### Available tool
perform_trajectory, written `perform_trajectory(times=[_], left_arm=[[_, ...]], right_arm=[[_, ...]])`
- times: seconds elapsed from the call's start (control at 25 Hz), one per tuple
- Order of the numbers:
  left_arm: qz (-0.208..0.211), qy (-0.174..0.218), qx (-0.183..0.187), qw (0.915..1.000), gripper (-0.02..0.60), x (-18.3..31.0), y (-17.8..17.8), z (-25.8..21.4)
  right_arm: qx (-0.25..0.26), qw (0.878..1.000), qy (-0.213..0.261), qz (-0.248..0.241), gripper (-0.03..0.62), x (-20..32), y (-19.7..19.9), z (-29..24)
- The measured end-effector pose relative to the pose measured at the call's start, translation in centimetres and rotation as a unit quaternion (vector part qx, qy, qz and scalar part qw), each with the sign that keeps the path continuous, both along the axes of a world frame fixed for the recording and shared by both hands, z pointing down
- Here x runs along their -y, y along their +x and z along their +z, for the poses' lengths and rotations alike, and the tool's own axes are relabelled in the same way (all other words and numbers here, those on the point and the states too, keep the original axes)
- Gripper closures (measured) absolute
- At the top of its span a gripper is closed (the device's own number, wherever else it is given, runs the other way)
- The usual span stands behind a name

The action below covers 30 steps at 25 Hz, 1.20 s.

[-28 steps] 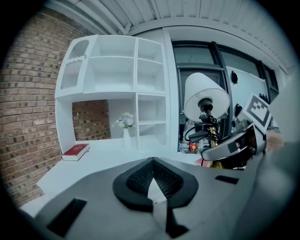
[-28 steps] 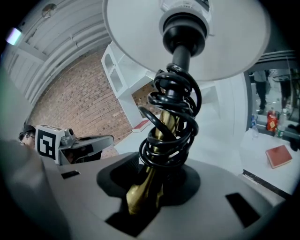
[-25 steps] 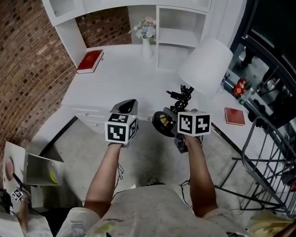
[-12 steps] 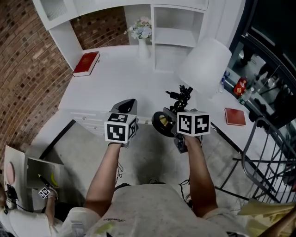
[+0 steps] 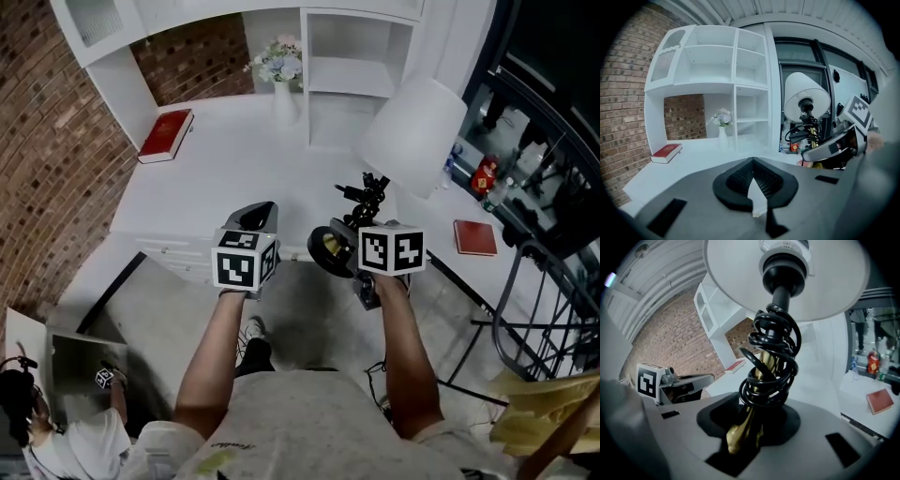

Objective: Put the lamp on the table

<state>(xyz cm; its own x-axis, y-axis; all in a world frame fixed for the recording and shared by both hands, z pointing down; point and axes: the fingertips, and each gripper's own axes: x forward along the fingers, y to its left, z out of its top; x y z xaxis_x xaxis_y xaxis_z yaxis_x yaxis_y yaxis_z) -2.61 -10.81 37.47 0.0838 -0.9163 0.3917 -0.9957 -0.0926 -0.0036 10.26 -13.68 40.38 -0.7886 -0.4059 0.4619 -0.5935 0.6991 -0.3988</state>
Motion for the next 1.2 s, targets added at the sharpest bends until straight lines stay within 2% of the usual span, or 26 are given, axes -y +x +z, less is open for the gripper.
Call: perform_trajectory(times=[0.24,0.6,0.92,1.2], left_arm=[[0.024,0.002,-0.006,0.9997,0.586,3.3,-2.0,0.7],[0.091,-0.002,-0.004,0.9959,0.586,9.9,-6.6,0.3],[0.147,-0.011,-0.008,0.9891,0.586,14.6,-10.2,0.6],[0.186,-0.014,-0.016,0.9824,0.586,16.5,-11.3,1.1]], right_arm=[[-0.007,1.000,0.003,0.022,0.459,2.6,-1.9,0.6],[-0.010,0.996,0.001,0.086,0.459,7.5,-6.1,0.4],[-0.024,0.990,0.009,0.137,0.461,11.1,-9.3,-0.3],[-0.033,0.985,0.015,0.172,0.461,12.3,-10.5,-0.6]])
